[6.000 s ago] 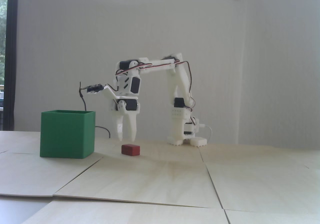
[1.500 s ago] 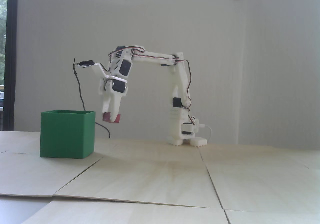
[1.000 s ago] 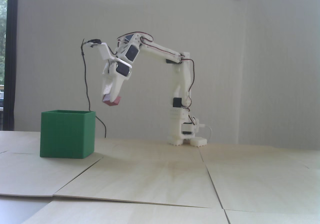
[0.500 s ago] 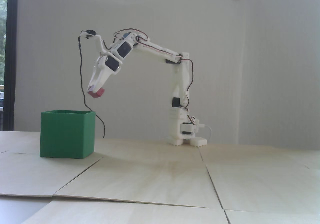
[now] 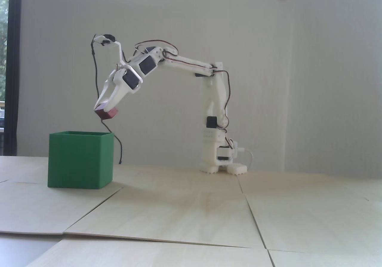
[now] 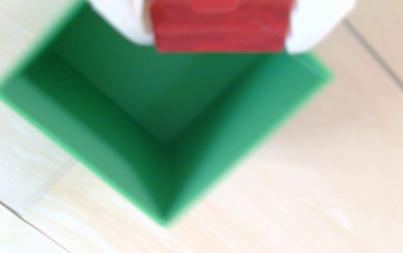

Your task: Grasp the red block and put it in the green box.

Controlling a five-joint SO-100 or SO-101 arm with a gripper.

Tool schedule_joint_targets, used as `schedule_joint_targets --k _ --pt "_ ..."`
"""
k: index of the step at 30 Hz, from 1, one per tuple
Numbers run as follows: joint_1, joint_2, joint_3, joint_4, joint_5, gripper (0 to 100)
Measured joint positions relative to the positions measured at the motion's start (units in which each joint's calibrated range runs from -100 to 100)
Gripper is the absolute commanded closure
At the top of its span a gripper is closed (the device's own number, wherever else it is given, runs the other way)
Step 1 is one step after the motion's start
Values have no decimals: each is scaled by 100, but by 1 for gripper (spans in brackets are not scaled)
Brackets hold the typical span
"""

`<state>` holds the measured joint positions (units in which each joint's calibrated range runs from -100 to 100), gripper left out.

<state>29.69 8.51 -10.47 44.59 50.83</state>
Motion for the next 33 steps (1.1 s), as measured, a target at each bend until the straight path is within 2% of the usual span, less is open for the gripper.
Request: schedule_joint_targets --k 13,24,28,33 --pt "-245 307 0 -75 0 98" --pt "420 822 -519 -75 0 97" --pt "512 830 -564 -75 0 84" --pt "535 830 -564 -75 0 79"
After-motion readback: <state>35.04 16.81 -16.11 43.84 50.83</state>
